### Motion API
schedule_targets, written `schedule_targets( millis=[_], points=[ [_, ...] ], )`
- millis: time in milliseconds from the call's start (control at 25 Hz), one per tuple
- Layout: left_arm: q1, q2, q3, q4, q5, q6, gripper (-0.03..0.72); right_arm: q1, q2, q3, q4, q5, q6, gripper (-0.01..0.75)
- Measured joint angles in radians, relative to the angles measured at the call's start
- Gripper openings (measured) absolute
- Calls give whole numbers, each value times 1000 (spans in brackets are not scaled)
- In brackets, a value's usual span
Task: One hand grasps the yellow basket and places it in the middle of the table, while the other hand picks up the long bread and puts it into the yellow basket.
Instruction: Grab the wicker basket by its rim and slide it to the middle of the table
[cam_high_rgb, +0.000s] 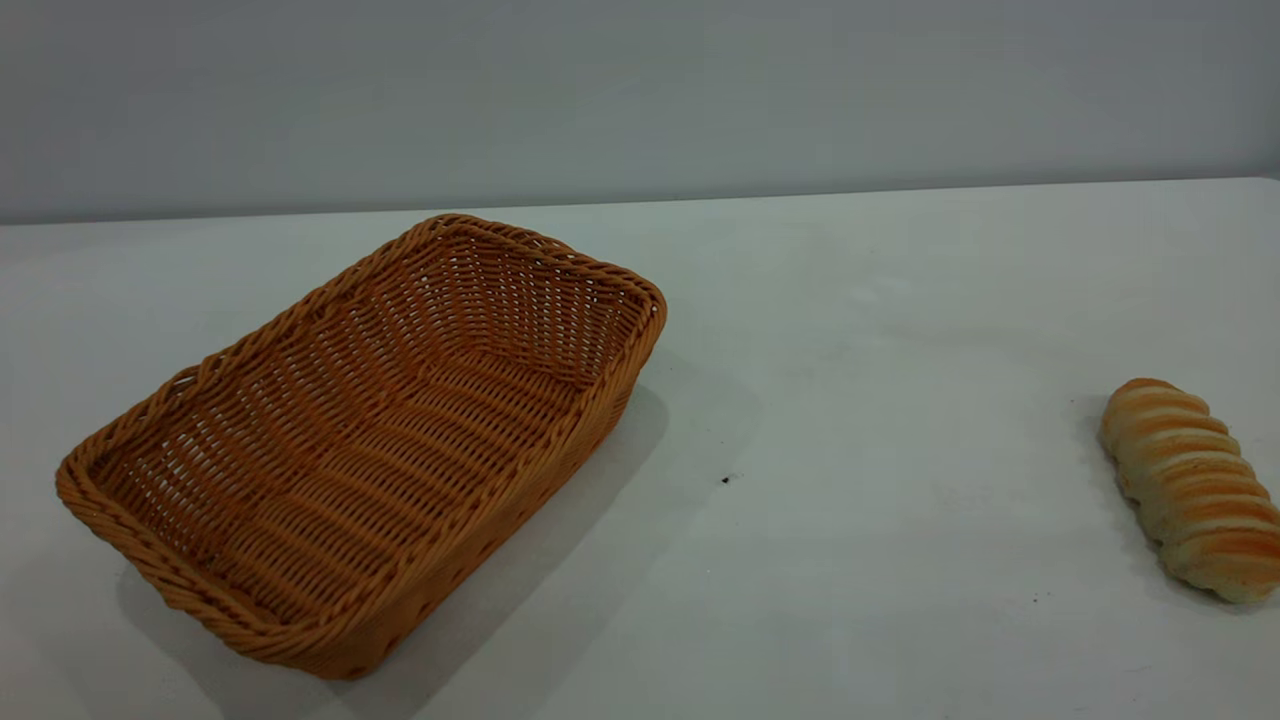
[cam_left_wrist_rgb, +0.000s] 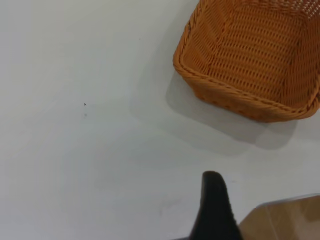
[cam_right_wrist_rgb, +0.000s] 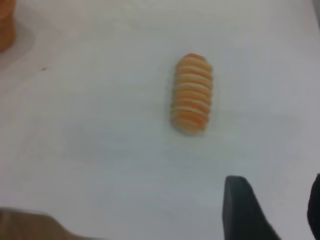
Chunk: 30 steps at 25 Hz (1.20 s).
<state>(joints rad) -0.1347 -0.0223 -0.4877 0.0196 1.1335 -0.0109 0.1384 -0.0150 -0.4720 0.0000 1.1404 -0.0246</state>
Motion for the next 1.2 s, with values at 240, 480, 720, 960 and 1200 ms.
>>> schedule_targets(
  millis=[240,480,720,960,1200],
  points=[
    [0,90,0,1,-1,-159,584,87,0,0,-15,-2,25,359],
    [0,327,-8,32,-109,-332,584,91,132,-23,-111,-63,122,359],
    [0,547,-8,68,-351,-396,584,91,360,-64,-177,-180,221,359],
    [0,823,-8,69,-466,-449,584,91,594,-106,-170,-230,238,359],
    [0,1068,-8,69,-574,-533,584,91,704,-111,-125,-287,240,359]
  ],
)
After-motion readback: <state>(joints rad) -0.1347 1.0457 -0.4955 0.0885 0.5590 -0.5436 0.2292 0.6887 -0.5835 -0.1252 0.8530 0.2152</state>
